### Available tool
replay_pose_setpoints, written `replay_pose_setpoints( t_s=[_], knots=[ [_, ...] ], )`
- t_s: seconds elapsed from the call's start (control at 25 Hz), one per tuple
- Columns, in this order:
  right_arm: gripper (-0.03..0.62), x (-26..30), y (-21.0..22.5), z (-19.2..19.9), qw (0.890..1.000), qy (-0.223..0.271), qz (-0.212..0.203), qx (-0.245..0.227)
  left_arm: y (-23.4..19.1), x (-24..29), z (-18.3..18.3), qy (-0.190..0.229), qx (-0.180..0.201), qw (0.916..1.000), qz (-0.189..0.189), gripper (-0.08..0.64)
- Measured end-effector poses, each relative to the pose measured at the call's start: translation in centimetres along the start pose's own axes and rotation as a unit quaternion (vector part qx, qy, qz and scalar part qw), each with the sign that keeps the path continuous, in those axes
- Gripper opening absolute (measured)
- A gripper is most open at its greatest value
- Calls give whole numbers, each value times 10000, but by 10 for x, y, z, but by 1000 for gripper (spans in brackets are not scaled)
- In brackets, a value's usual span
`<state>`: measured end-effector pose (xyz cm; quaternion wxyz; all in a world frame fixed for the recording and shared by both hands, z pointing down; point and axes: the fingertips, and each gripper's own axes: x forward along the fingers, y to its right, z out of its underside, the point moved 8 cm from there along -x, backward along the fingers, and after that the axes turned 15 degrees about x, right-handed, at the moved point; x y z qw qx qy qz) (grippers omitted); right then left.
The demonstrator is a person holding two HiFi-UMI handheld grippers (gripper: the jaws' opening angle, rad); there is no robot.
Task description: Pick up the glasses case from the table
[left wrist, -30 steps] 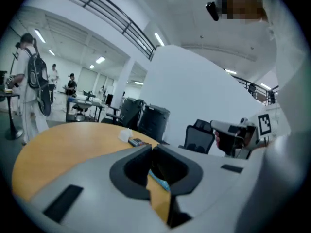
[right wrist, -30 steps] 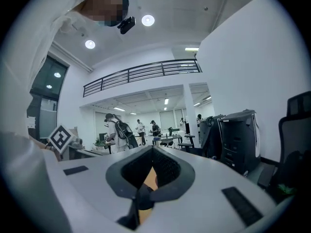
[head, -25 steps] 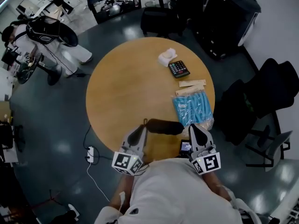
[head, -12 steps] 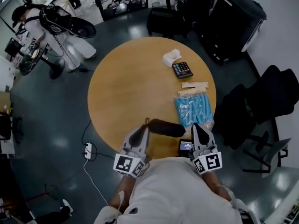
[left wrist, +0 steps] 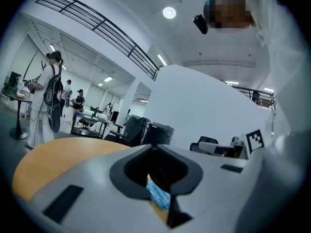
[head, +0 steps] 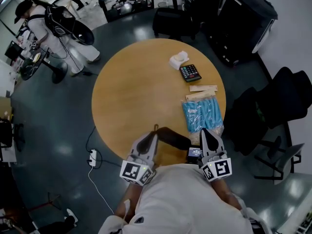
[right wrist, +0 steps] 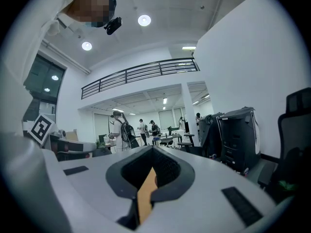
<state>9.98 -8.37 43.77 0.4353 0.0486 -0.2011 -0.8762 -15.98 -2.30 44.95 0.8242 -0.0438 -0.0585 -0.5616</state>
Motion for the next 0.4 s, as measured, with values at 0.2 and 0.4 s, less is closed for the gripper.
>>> replay_pose_setpoints(
  t_s=[0.2, 0.4],
  knots=[
    [15, -2, -1, 3, 10000, -10, -3, 6, 1, -2, 1, 36, -142, 9999, -38, 38],
    [15, -2, -1, 4, 10000, -11, -24, 3, 1, -1, 3, 46, -65, 10000, 58, 38]
  ],
)
